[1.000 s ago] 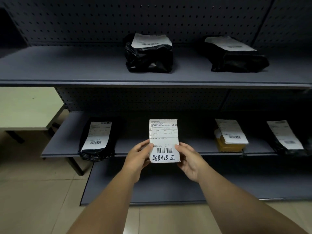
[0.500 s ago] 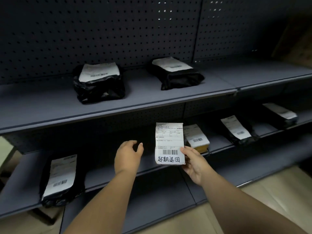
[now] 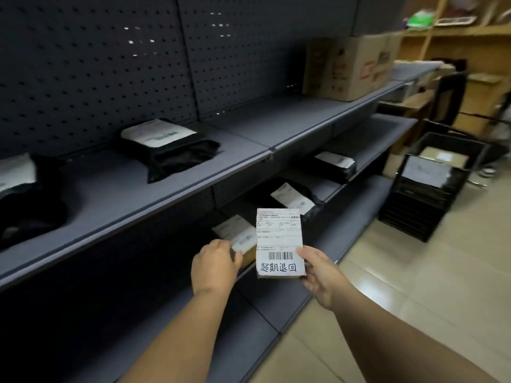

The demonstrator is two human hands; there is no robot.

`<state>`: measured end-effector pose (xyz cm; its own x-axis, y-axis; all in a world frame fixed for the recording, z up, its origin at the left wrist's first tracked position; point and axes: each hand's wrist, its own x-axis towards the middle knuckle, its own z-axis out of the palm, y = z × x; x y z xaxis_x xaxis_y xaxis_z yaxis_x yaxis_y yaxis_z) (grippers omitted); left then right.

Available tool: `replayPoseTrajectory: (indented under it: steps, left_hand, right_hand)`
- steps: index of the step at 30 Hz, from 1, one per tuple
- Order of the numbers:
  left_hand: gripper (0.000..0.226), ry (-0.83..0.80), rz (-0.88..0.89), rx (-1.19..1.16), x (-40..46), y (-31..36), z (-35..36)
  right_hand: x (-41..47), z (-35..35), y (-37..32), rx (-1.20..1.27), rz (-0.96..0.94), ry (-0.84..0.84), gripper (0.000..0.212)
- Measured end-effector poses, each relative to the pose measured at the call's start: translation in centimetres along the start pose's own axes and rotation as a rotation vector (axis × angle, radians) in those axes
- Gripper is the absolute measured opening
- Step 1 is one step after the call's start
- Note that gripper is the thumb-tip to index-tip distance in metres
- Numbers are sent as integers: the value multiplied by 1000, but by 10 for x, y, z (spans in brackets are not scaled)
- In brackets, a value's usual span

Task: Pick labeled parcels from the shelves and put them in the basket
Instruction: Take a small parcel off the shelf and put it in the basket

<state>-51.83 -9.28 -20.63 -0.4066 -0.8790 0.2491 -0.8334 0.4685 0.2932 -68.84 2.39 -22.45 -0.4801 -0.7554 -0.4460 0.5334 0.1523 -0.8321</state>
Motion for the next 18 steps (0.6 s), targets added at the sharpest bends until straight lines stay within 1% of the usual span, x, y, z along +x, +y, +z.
replayPoseTrajectory:
  steps: [6, 11, 15, 18]
  left_hand:
    - [29, -68, 163, -2, 24, 69, 35]
    - [32, -108, 280, -26, 50, 132, 66]
    - [32, -115, 339, -71, 77, 191, 89]
    - [31, -88, 374, -81, 99, 244, 106]
  right_hand:
    - [1, -62, -23, 61, -41, 157, 21]
    - [13, -117, -47, 98, -53, 272, 8]
    - [32, -166, -73, 110, -56, 345, 15]
    - [48, -207, -99, 115, -65, 382, 18]
